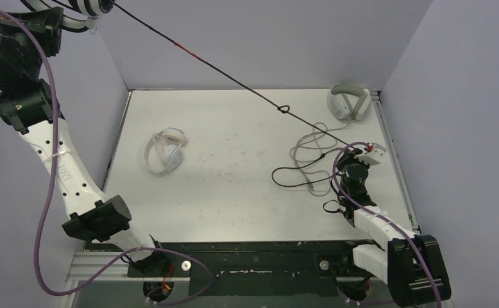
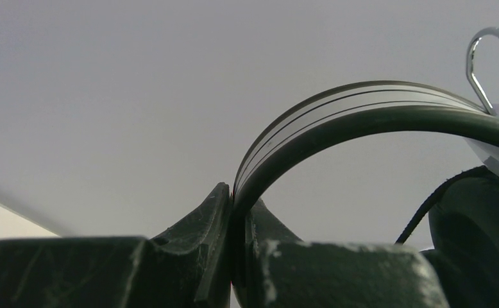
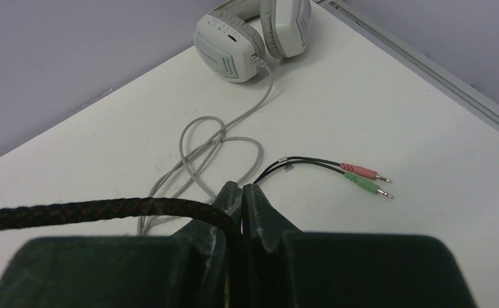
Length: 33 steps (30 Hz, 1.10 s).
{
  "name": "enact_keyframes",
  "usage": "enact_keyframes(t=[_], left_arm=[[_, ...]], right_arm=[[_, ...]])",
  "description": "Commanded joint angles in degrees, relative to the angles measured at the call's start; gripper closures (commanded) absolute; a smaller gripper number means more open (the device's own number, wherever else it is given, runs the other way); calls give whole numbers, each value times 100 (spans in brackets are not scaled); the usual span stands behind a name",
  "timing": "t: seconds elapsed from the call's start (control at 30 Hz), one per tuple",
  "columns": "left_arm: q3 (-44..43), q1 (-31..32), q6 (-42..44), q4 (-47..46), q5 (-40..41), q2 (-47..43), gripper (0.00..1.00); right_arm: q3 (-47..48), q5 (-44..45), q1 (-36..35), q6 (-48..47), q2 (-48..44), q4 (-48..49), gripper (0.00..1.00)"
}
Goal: Wrap the headphones
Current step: Place the headphones at the center of the board.
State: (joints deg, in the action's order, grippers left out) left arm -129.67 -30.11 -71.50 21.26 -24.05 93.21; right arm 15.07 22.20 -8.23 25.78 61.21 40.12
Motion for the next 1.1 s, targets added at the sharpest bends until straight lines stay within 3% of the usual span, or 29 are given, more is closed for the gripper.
enact_keyframes(t=[0.0,0.13,0.3,0.5,0.6,0.63,0.7,0.77,0.9,1.07], left_arm=[[60,-35,-160,-397,222,-354,100],[206,521,278,-142,478,-404,100],[356,1534,872,114,826,-269,100],[382,2471,1501,583,1209,-27,100],[529,2820,1672,711,1262,-25,100],[597,2935,1720,725,1259,-42,100],[731,3299,1811,726,1302,-121,100],[872,3654,1904,731,1349,-208,100],[1021,4512,2142,916,1540,-305,100],[1230,5366,2272,1083,1815,-487,100]], right_arm=[[15,-279,37,-126,-125,150,100],[357,-962,-350,-445,-159,-17,100],[665,-491,-1685,-1316,-335,-246,100],[954,-1014,-2211,-1682,-592,-1101,100],[1169,-1413,-2300,-1789,-681,-1869,84],[1181,-1538,-2312,-1822,-740,-2015,75],[1091,-1700,-2315,-1871,-969,-2099,46],[982,-1963,-2315,-2021,-1178,-2043,30],[958,-3001,-2319,-2370,-1320,-1562,16],[1336,-3960,-2324,-2696,-652,-467,11]])
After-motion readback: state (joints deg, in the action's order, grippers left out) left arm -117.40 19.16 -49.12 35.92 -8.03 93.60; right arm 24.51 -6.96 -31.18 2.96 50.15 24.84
